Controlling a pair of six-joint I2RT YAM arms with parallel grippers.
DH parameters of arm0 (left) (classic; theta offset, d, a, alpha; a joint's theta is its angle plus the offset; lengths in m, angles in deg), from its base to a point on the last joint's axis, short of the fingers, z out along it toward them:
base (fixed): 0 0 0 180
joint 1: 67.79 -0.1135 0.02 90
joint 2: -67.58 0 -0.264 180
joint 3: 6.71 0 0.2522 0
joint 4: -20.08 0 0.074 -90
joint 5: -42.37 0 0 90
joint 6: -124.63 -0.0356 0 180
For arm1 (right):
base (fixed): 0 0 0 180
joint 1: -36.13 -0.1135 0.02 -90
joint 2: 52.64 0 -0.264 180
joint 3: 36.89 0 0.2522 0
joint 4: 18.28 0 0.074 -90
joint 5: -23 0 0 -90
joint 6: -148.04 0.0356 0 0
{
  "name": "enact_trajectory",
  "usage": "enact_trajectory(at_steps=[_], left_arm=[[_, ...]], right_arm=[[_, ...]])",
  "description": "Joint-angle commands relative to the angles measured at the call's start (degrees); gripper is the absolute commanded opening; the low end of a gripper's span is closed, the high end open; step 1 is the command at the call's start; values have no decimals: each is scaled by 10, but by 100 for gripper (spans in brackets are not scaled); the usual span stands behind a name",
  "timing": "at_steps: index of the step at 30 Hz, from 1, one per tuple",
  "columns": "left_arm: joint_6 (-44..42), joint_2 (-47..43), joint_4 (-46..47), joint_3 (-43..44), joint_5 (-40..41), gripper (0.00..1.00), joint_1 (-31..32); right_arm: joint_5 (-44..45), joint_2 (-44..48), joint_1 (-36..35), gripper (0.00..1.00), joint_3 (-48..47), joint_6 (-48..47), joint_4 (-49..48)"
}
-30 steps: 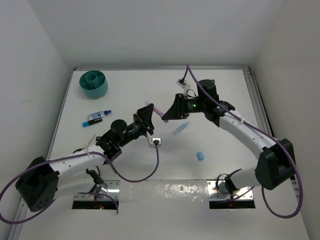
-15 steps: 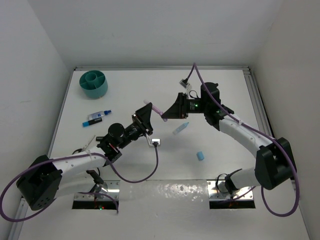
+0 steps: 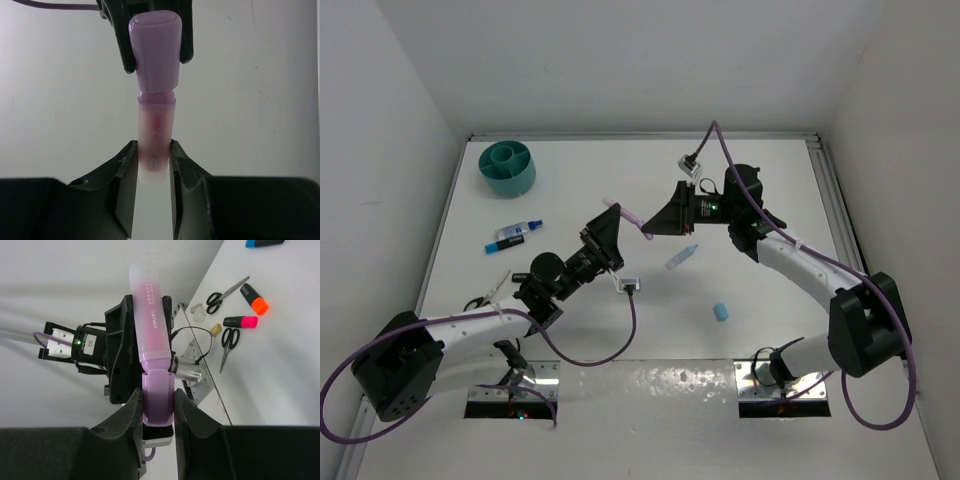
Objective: Sort the stationery into containers
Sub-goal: Close the pen cap on the pen.
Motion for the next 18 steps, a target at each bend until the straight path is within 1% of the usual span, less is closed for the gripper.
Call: enact_trajectory(at_steps=[1, 9, 18], left_arm=[[-4, -2, 14, -13, -76, 0, 31], [4, -1, 13, -16, -84, 0, 37], [1, 4, 11, -17, -89, 0, 46]], right_arm=[[37, -11, 5, 0, -8, 34, -97], [64, -16, 11, 0, -13, 17, -83], [69, -28, 12, 0, -35, 22, -97]])
